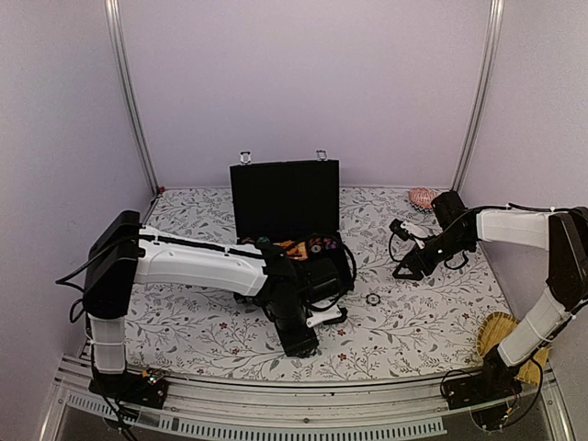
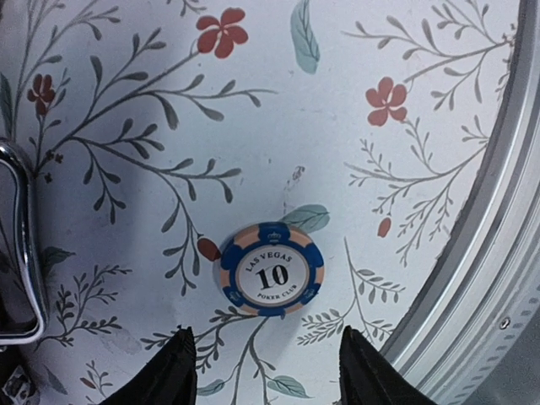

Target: Pack up texas hold em set

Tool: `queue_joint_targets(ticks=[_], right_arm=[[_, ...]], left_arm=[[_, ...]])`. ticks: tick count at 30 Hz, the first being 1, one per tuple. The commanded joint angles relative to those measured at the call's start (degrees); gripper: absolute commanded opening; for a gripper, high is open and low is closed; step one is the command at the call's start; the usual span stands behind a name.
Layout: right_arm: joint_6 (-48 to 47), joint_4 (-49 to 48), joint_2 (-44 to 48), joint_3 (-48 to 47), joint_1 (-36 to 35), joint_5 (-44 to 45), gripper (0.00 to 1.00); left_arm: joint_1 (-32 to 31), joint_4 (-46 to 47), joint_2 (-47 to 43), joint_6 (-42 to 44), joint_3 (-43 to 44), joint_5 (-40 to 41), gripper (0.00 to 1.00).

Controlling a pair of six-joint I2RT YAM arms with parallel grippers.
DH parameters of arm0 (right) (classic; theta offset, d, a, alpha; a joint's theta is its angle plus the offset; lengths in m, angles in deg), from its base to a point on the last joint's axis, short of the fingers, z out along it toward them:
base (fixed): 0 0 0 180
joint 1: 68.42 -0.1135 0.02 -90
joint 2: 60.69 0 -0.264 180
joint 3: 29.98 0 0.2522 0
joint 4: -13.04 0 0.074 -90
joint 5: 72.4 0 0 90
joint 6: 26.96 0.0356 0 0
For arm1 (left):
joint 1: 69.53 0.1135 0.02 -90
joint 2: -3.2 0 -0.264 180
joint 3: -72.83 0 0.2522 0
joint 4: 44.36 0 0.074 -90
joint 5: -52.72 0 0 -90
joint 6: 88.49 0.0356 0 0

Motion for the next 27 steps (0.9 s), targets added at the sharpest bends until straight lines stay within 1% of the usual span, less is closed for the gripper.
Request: queue_joint_targets(ticks=[1, 11, 22, 27], right_arm=[[-0.61, 0.13, 0.76, 0.53, -0.25, -1.28, 0.61], [-0.65, 0.13, -0.15, 0.45, -0.22, -1.07, 0.61], [-0.75, 0.15, -0.75, 0.5, -0.2, -1.04, 0.61], [-0.73, 0.15, -0.92, 0.53, -0.25, -0.98, 0.61]], left_arm=[[-0.77, 0.72, 2.02, 1.37, 1.97, 1.37, 0.58], [-1.01, 2.02, 4.97, 2.35, 3.46, 1.49, 0.56], [-1.38, 2.04, 5.98, 3.25, 3.32, -0.12, 0.55], [-1.52, 2.0, 6.62, 3.31, 3.32, 0.99, 0.54]])
